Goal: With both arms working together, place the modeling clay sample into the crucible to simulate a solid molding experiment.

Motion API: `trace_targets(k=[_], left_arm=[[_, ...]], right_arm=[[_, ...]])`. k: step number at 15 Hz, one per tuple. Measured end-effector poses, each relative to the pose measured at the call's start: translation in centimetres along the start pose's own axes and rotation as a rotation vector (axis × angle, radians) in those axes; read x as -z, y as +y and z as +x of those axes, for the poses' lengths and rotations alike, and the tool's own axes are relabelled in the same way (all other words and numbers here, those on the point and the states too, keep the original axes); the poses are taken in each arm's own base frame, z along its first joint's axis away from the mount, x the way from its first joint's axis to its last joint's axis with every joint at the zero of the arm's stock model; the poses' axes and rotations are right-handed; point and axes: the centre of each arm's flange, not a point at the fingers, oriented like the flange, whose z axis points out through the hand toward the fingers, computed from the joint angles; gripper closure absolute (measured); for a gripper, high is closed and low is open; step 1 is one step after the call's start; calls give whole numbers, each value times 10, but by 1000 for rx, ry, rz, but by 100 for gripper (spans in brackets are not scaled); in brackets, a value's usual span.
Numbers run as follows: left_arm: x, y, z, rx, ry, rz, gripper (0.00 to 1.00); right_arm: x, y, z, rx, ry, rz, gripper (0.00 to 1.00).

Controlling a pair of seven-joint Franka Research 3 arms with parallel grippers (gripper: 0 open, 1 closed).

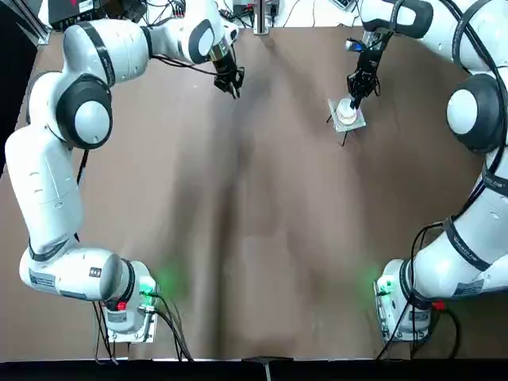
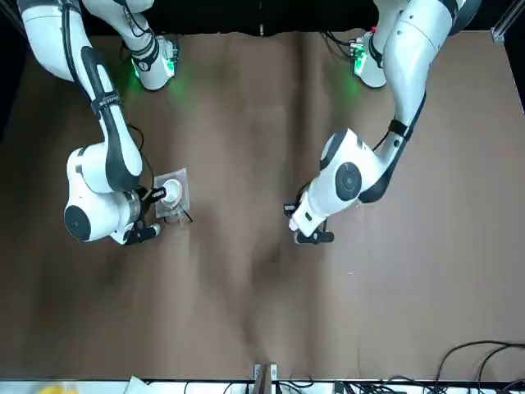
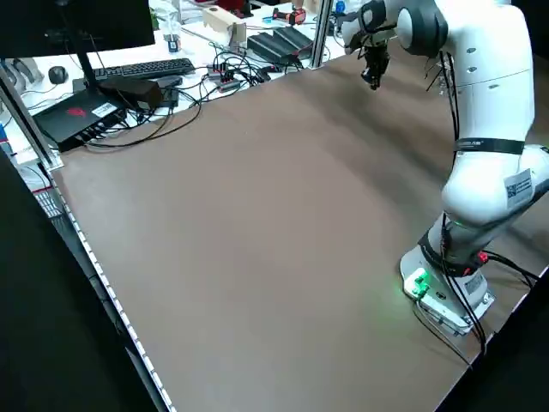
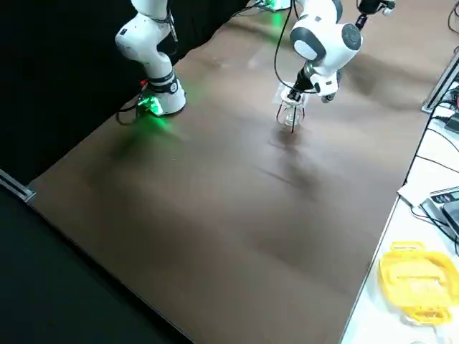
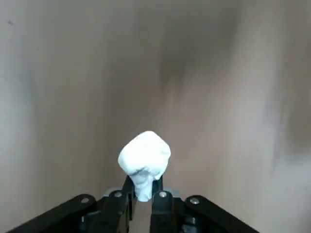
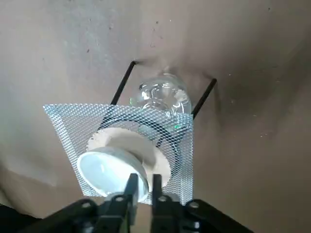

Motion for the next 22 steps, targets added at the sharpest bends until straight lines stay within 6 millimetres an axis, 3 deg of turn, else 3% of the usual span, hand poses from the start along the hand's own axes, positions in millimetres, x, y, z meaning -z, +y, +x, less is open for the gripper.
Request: trace_targets(k=[2, 3, 8, 11, 15, 18, 22], left_arm=[[3, 18, -12, 25, -12, -24, 83], [4, 27, -18, 35, -20, -37, 82], [16, 72, -51, 64, -53, -98, 81], [18, 89, -66, 63, -86, -129, 81], [22, 104, -79, 68, -121, -171, 81], [32, 120, -88, 53, -131, -205, 81], [38, 133, -96, 53, -151, -237, 81]], right_arm=[[0, 0, 0, 0, 0, 0, 87], [0, 0, 0, 0, -1, 0, 93], [0, -1, 0, 0, -2, 0, 94], [6, -9, 2, -34, 13, -2, 94], [30, -45, 0, -101, 19, 39, 94], [44, -81, -3, -121, 17, 176, 94], [39, -106, -3, -190, -8, 223, 94]])
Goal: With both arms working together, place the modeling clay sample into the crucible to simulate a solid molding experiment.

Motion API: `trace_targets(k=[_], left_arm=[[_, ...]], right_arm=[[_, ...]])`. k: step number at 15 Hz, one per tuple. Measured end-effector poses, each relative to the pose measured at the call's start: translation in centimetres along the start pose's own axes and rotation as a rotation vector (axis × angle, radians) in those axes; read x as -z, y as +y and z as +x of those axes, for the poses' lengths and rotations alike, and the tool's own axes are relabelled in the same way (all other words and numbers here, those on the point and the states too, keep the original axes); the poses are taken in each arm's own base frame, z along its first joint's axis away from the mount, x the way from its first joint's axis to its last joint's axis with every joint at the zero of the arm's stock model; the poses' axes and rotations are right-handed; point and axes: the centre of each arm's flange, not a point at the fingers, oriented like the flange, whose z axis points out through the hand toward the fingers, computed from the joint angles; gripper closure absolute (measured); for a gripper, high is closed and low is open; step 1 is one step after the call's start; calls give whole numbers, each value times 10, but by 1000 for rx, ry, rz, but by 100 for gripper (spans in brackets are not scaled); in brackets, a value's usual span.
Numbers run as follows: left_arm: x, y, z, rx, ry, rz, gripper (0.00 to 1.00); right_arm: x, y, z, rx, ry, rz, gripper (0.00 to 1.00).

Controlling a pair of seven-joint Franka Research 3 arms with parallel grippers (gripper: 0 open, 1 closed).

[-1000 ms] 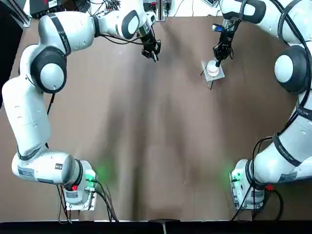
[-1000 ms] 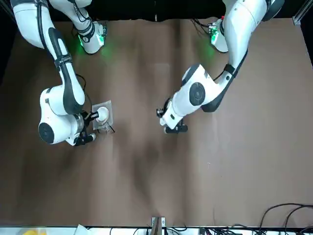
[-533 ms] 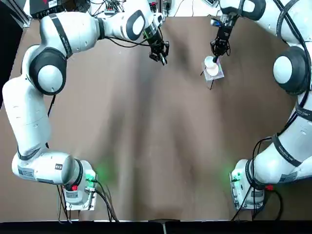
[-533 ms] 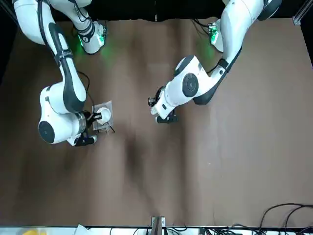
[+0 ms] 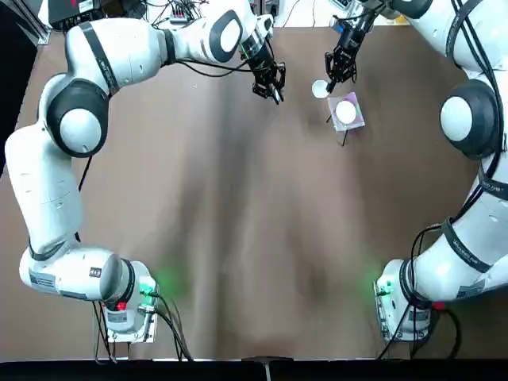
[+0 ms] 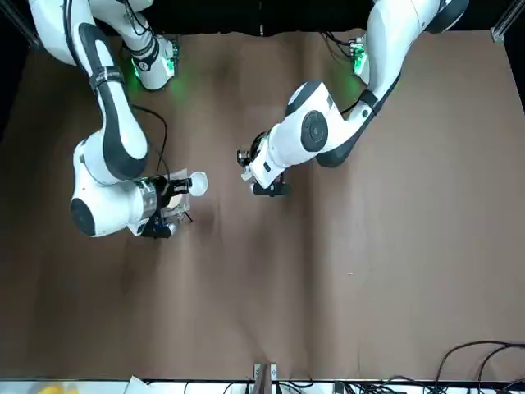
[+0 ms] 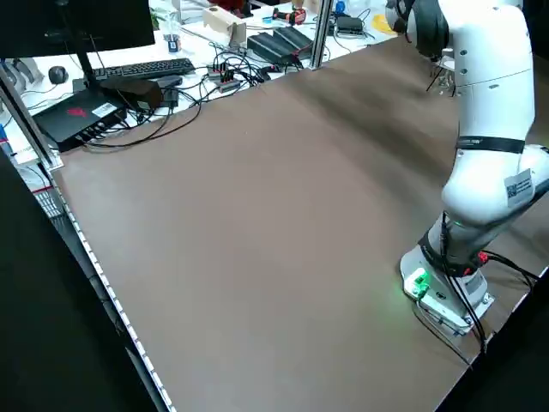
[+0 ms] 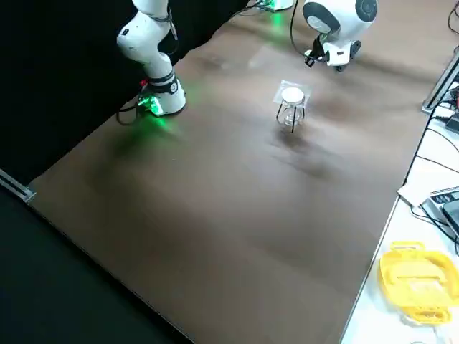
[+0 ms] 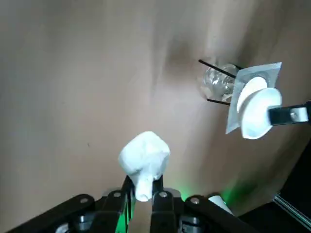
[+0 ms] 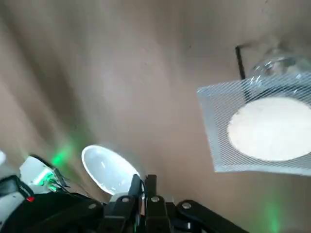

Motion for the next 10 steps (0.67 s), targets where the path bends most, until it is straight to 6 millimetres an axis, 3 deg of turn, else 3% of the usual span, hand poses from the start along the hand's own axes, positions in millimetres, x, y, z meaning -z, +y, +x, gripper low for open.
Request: trace_targets(k=[5, 10], left_arm=[[0, 9, -6, -7, -2, -12, 81], [0, 19, -13, -27, -1, -20, 81]], right_arm=[[-13, -22, -2, -27, -39, 97, 94], [-44, -47, 3, -8, -37, 83, 94]])
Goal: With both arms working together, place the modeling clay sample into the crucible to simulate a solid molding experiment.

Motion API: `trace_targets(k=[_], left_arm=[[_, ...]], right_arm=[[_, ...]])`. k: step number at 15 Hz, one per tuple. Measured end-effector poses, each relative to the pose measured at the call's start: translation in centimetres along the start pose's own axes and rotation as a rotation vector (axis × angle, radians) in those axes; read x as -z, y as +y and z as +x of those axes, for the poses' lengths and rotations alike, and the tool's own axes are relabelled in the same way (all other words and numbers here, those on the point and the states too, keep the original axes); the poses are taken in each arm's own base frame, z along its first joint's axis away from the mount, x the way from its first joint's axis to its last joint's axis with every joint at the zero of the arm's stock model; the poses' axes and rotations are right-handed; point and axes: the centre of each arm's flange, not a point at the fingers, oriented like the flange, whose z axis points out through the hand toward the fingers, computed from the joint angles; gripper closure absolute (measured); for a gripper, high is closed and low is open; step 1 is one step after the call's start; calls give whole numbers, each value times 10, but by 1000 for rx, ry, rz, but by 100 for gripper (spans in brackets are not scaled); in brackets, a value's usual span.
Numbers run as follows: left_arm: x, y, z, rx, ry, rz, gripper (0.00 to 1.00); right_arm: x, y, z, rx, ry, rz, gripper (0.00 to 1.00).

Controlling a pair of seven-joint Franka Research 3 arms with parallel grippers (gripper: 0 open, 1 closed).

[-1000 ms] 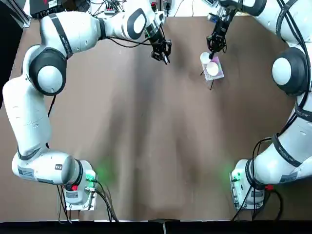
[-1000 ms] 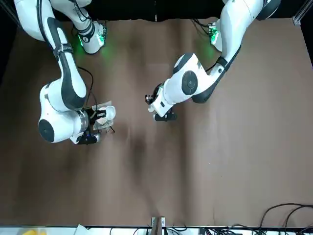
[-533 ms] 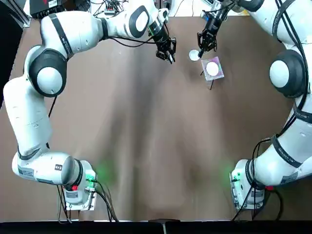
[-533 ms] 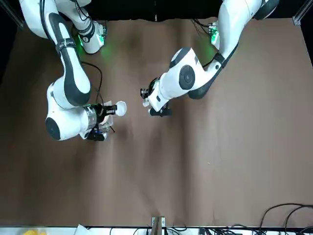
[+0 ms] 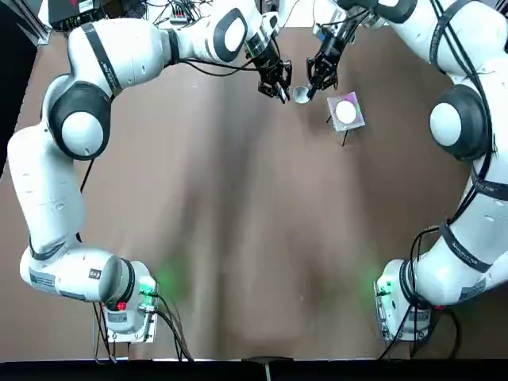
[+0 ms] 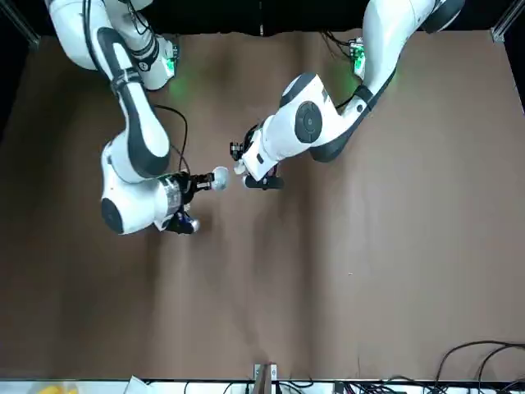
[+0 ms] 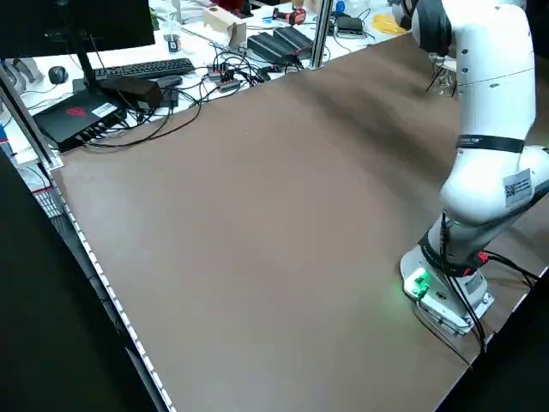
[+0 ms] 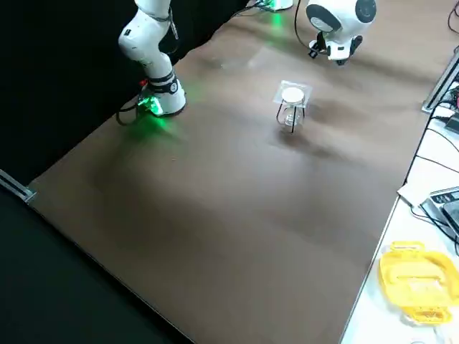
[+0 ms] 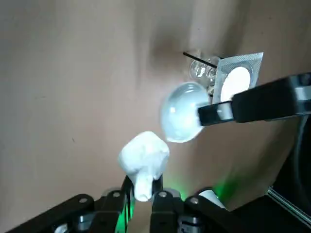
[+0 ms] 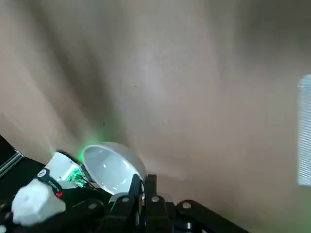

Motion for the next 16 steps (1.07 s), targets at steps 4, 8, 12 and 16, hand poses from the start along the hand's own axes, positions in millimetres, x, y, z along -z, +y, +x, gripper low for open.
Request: trace_targets(k=[4, 8, 12, 16], left_arm=[[-2, 3, -3, -78, 0, -2, 81], [-5, 7, -6, -97, 8, -13, 78], [-18, 7, -3, -113, 30, -24, 78], [-24, 10, -3, -119, 51, -26, 76]], right_arm=[[-18, -13, -2, 11, -17, -11, 94], [-21, -18, -5, 16, -34, -1, 94], [-27, -27, -16, 38, -96, -7, 94], [-21, -26, -15, 37, -92, 3, 94]])
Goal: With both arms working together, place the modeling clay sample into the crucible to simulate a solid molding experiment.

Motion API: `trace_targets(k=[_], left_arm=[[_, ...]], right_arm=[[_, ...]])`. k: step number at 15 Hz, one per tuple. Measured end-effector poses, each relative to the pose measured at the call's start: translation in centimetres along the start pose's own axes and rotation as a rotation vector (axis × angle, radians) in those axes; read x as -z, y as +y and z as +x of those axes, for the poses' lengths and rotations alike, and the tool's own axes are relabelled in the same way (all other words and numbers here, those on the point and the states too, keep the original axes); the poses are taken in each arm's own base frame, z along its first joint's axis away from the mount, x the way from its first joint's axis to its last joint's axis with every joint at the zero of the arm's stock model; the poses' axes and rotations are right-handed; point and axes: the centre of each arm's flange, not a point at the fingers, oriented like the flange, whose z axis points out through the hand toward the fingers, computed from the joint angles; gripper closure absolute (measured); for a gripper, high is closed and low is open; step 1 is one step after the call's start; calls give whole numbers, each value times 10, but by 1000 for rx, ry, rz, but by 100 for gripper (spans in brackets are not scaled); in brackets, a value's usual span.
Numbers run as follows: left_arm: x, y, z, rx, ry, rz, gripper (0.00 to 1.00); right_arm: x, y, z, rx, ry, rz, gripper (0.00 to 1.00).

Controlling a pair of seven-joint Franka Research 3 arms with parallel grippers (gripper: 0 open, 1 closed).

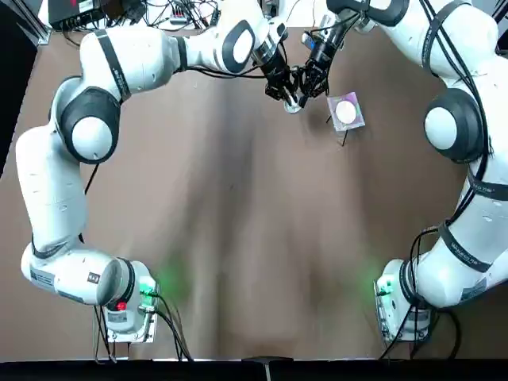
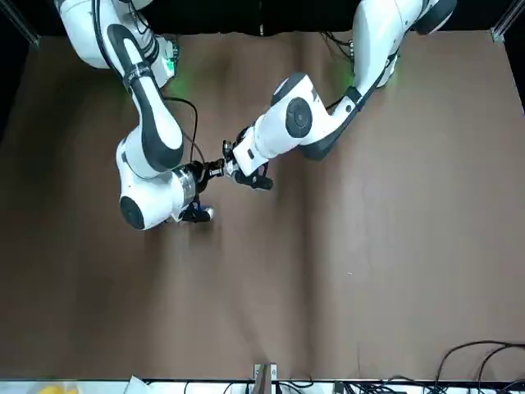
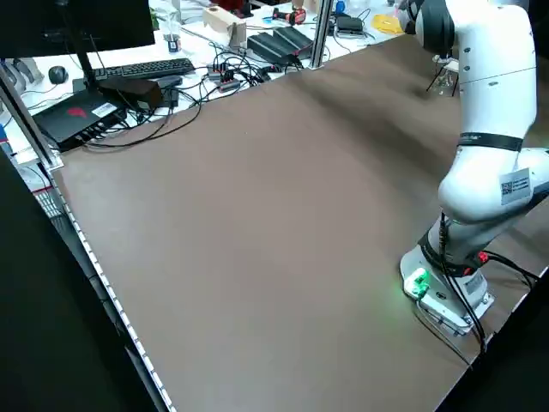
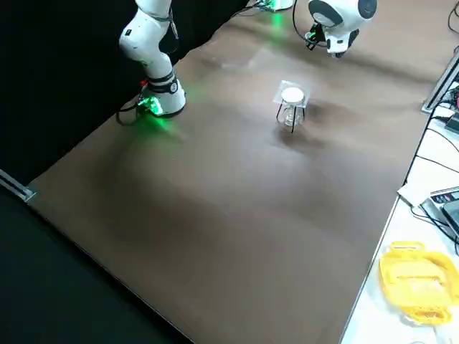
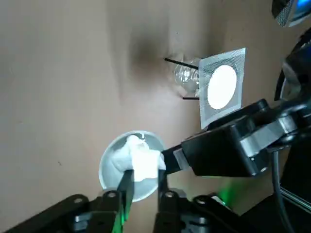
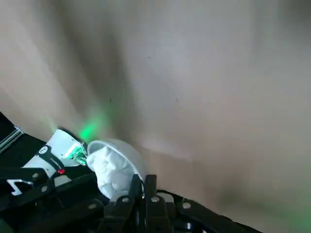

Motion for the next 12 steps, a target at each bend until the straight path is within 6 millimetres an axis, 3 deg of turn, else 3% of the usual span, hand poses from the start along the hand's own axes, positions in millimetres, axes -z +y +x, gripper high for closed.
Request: trace_targets(k=[5, 9, 12], left_arm=[[14, -5, 13, 28, 21, -11, 33], [35, -24, 26, 63, -7, 30, 30], [86, -56, 52, 90, 20, 78, 28]], right_arm=[[23, 9, 3, -6, 24, 34, 94], [32, 16, 4, -10, 31, 44, 94], [41, 19, 5, -13, 45, 52, 94]])
